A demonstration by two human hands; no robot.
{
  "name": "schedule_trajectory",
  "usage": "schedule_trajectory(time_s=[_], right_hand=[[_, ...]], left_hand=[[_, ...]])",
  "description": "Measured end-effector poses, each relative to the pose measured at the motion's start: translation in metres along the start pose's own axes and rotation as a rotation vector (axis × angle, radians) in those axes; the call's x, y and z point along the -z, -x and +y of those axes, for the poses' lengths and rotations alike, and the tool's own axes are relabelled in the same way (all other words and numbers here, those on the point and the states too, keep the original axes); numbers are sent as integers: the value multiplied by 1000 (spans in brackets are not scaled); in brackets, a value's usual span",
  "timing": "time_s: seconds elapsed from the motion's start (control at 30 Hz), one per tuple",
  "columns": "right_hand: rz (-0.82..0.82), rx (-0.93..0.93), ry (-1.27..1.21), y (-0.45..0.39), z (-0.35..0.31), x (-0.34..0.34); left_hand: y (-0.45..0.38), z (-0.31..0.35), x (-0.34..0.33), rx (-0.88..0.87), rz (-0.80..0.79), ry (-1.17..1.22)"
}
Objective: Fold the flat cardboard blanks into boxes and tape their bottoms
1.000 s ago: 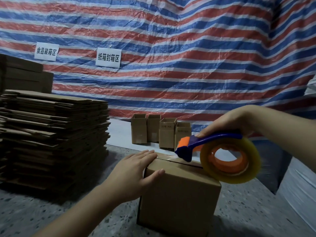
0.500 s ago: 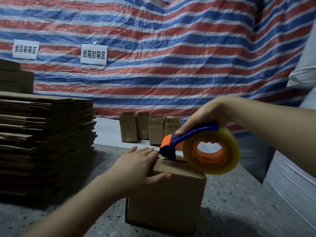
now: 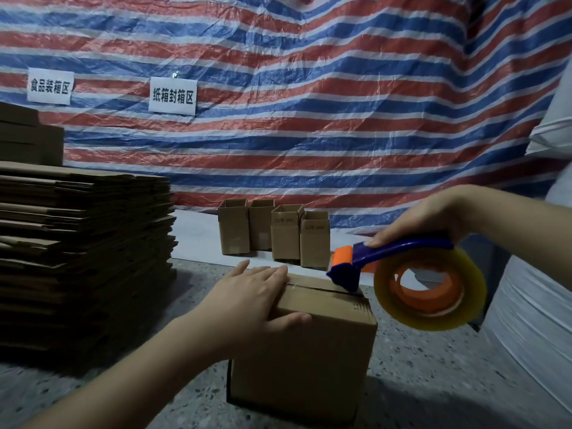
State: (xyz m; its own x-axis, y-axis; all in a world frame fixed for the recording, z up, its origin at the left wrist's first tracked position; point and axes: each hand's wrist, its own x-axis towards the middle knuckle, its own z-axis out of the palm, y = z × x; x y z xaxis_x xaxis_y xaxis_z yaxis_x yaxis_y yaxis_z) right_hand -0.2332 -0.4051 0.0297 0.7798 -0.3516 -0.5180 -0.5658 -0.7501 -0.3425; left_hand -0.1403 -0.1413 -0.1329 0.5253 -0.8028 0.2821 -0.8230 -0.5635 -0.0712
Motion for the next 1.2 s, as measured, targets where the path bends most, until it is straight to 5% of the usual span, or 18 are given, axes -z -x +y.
schedule_trajectory(time_s=[0.2,0.83,1.2], right_hand=[[-25,15,-20,-13,9,-9],[-34,43,-33,-15,65,1],[-115,52,81,-22,79,-17]], left_hand=[[-3,2,9,5,-112,-60],[-29,30,-12,-104,68,-5],[-33,35,4,-91,-129,-10]])
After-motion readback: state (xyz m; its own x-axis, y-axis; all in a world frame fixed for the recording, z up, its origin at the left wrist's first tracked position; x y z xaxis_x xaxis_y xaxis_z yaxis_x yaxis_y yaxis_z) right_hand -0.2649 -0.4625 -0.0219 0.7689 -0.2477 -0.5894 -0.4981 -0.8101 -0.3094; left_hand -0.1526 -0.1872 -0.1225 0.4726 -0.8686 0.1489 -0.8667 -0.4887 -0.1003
